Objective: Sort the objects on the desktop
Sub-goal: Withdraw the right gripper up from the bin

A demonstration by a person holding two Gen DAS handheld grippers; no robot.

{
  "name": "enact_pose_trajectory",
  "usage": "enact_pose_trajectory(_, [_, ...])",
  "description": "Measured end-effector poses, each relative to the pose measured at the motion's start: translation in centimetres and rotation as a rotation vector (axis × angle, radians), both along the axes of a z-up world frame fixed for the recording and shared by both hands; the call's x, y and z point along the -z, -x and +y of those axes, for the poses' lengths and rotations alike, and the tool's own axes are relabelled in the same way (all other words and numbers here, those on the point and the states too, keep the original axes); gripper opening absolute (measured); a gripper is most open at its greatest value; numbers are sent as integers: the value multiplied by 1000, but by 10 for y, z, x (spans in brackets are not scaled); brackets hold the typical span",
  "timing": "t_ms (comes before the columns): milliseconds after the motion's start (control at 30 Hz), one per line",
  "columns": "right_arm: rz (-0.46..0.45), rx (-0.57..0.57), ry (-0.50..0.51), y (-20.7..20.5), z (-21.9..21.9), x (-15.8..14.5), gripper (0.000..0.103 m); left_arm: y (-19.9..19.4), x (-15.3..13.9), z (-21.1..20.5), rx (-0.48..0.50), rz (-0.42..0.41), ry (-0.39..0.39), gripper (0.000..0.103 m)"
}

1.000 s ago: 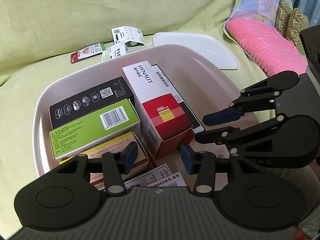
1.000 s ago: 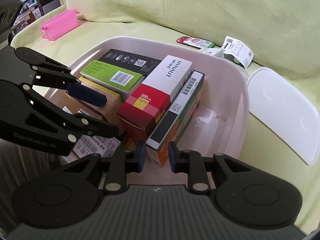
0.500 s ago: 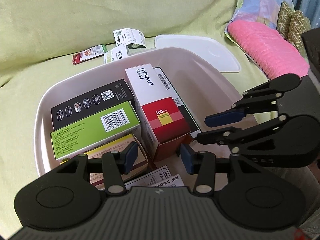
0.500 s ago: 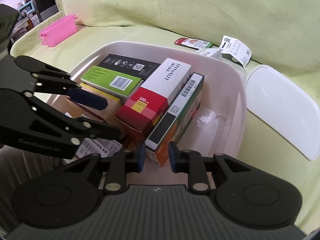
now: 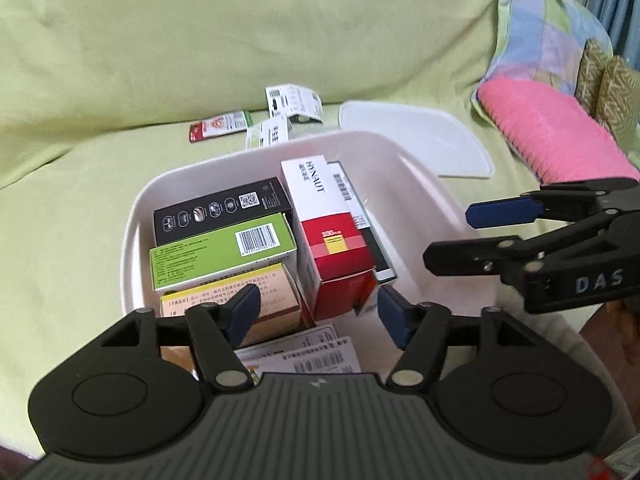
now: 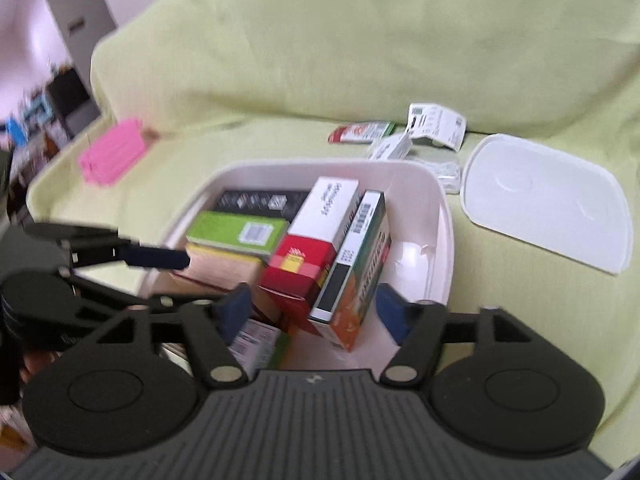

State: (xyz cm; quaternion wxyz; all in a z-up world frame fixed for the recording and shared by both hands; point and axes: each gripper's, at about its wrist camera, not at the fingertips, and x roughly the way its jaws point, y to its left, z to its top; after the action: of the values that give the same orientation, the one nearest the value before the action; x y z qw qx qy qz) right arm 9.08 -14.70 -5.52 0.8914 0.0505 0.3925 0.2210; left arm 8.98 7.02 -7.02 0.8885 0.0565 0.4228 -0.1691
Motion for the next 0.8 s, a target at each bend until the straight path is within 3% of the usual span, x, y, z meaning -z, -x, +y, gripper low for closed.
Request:
enact_pose_trajectory(167, [-39, 49, -55, 28, -9, -19, 87, 32, -17, -2, -40, -46, 13, 76])
enact_pose_trajectory(367, [-115, 76, -72, 65, -17, -42, 98, 68, -33, -2, -89, -95, 15, 89])
enact_pose_trajectory(800, [-280, 78, -17, 133, -24, -83, 102, 124, -61, -20, -108, -192, -45, 96])
